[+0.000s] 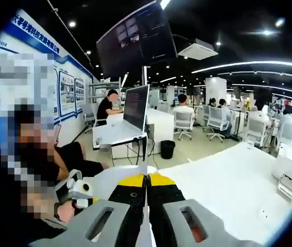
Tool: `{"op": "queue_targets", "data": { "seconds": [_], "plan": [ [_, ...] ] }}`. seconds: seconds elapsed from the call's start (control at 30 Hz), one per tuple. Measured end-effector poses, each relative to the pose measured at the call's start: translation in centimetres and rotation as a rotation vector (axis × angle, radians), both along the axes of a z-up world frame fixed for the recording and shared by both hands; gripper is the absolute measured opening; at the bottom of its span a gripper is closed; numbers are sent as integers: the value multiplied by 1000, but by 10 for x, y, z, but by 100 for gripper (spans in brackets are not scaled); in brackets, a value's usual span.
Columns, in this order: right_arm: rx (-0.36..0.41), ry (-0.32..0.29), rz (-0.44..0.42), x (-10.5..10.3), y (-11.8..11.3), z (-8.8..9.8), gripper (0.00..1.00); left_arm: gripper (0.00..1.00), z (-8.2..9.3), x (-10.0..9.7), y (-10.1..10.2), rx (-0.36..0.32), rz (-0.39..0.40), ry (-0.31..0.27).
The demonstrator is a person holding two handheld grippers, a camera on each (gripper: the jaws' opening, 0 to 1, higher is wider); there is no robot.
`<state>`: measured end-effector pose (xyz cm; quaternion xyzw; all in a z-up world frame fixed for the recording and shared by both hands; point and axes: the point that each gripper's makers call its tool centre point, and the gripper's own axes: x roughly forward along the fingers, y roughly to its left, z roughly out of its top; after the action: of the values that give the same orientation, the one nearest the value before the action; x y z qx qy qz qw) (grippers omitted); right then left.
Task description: Organize the stack of printing papers by aligning and flattening the scattered papers on the table
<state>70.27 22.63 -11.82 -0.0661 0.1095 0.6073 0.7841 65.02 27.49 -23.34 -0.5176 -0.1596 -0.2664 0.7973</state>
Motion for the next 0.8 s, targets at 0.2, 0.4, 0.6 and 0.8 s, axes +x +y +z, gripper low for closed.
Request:
{"op": "queue_targets", "data": {
  "seconds": [0.2, 0.4, 0.6, 0.8],
  "plan": [
    [-23, -20, 24, -6, 10, -4, 0, 12, 0, 0, 0, -2, -4, 0],
    [-16, -34, 26, -5, 15, -4, 0, 16, 0, 1, 0, -4, -10, 2],
    [-12, 14, 9, 2, 13, -8, 0, 17, 0, 1, 3, -12, -4, -3],
    [3, 21, 28, -3, 18, -6, 0, 18, 1, 2, 2, -11, -6, -3]
  ]
}}
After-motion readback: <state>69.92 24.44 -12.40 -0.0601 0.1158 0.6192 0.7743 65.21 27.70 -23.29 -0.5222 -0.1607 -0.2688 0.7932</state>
